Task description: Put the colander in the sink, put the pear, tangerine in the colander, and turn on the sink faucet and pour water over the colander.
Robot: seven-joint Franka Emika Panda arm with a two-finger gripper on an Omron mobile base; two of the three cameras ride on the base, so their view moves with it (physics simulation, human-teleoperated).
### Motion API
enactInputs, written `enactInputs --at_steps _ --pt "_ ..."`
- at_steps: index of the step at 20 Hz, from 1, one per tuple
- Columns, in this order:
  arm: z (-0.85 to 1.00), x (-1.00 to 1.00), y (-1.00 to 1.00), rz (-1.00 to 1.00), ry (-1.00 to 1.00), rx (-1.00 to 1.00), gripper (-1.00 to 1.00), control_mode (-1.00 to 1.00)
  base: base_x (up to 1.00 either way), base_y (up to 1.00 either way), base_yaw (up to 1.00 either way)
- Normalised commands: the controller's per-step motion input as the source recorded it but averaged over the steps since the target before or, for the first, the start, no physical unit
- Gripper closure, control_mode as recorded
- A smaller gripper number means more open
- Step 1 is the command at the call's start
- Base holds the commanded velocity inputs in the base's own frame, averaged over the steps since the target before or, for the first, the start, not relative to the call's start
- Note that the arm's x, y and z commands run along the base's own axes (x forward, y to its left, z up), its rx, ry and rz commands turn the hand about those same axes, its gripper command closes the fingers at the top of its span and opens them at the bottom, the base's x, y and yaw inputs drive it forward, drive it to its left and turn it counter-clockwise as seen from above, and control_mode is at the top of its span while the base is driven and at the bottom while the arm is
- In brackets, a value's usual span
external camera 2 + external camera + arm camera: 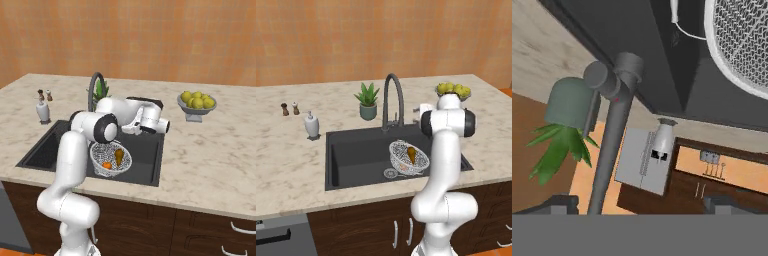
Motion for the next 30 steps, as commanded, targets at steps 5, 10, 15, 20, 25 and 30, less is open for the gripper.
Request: enactInputs --at_steps 5,10,15,20,25,30 --pt "-0.14 0.36 0.51 -0.10 0.47 0.00 -1.00 -1.00 0.00 0.00 0.00" --pt "-0.34 -0.23 0.58 -0.11 0.07 0.00 -1.00 -1.00 0.00 0.00 0.00" --pt "-0.30 -0.07 0.45 -0.13 -0.02 0.00 -1.00 -1.00 0.00 0.00 0.00" --pt "0.08 0.37 -0.01 -0.16 0.00 0.00 -1.00 -1.00 0.00 0.00 0.00" --pt "0.00 0.28 0.00 -0.17 0.00 0.00 -1.00 -1.00 0.00 0.00 0.00" --pt "0.00 0.29 0.00 -0.14 0.00 0.00 -1.00 -1.00 0.00 0.00 0.00"
